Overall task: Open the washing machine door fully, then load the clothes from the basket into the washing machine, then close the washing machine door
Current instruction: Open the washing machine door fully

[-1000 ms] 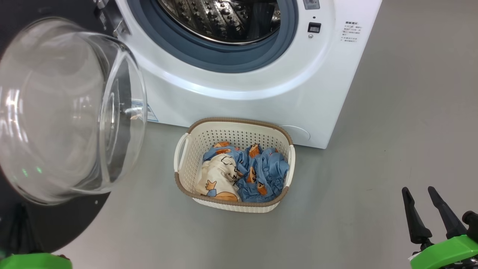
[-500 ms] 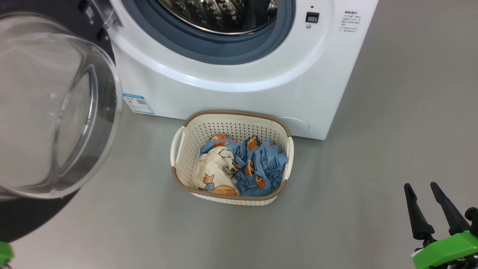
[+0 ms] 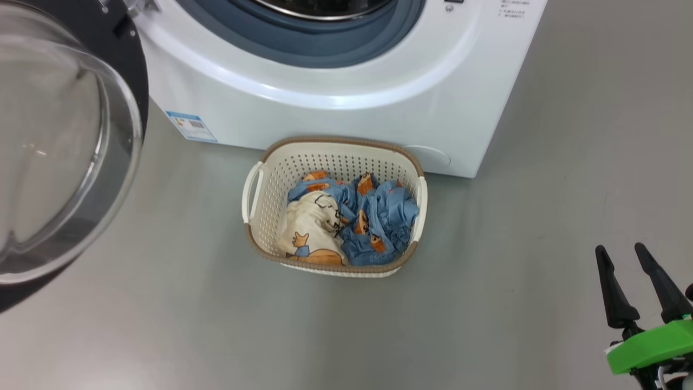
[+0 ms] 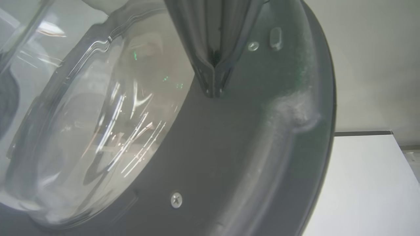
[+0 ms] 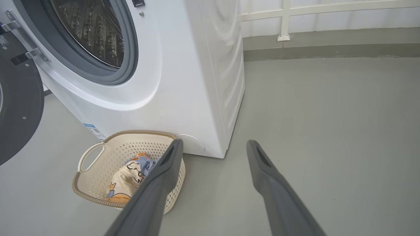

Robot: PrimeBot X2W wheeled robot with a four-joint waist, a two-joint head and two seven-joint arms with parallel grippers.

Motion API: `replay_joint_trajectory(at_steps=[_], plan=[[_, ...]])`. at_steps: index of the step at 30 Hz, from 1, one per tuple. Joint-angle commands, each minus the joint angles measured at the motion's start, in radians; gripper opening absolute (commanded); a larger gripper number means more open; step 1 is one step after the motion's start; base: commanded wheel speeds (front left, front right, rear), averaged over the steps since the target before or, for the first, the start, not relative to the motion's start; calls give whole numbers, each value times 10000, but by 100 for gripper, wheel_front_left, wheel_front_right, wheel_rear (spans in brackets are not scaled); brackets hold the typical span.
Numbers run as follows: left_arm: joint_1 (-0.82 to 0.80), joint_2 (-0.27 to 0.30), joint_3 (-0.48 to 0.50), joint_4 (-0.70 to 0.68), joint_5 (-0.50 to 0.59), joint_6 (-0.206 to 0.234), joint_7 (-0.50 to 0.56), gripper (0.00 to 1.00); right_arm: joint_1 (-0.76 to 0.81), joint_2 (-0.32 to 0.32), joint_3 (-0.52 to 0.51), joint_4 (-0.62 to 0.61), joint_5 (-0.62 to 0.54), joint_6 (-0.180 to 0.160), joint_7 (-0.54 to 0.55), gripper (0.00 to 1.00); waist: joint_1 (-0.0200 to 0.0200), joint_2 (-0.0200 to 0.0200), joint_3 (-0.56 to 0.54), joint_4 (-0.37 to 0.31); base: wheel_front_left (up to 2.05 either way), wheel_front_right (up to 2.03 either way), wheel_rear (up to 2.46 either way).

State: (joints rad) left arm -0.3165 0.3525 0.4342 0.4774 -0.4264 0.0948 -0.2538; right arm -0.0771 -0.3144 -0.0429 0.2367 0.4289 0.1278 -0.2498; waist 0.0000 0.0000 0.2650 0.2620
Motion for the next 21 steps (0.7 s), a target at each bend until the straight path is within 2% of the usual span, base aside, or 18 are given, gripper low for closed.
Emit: replay_joint_trajectory(at_steps=[1, 6, 11, 21], plan=[[-481, 835, 504, -59, 147, -5, -79, 0, -164, -223, 176, -265, -158, 29, -120, 100, 0, 0, 191, 6, 0, 0, 0], [-1319, 1157, 822, 894, 369, -226, -79, 0, -344, -302, 197, -305, -180, 29, -120, 100, 0, 0, 466, -19, 0, 0, 0], [-1835, 1336, 1011, 1640, 550, -232, -79, 0, -421, -318, 214, -324, -206, 29, -120, 100, 0, 0, 604, -30, 0, 0, 0], [-2328, 1328, 1139, 2278, 878, -243, -79, 0, -514, -312, 271, -279, -241, 29, -120, 100, 0, 0, 577, 14, 0, 0, 0]])
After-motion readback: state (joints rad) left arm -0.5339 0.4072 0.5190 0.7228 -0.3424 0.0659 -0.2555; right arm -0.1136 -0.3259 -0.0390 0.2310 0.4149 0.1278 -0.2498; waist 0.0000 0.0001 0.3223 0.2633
